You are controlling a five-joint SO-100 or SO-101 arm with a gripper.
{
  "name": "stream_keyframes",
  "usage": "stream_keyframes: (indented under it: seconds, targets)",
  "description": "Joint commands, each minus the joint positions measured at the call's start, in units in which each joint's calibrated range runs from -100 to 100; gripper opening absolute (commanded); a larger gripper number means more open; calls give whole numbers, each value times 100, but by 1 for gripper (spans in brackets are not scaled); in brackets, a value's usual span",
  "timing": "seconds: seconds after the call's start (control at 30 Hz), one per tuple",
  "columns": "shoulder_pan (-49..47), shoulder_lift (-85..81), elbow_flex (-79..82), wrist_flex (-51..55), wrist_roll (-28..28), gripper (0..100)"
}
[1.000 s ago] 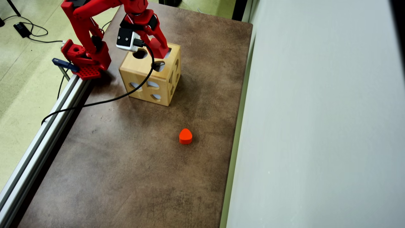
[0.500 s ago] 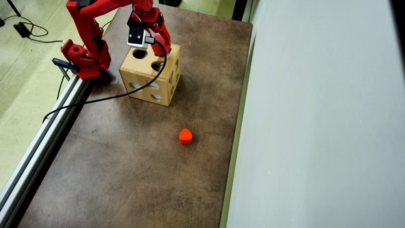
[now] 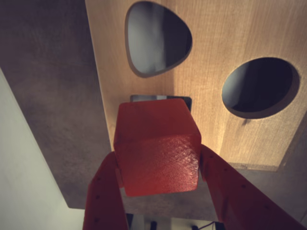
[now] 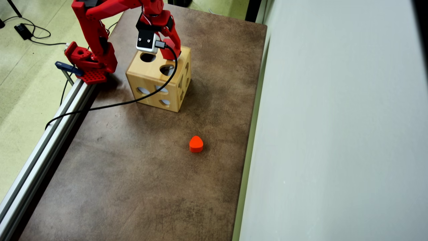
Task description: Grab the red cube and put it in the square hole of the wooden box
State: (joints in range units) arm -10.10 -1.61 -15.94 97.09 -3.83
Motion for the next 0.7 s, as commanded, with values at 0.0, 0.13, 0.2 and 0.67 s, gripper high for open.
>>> stream_keyframes:
  seconds: [0.0, 0.13, 0.2, 0.67]
  targets:
    - [-82, -56, -213, 49, -10, 2]
    - [-82, -56, -204, 57, -15, 2]
    - [-23, -56, -204, 57, -15, 2]
    - [230, -47, 163, 57, 0, 2]
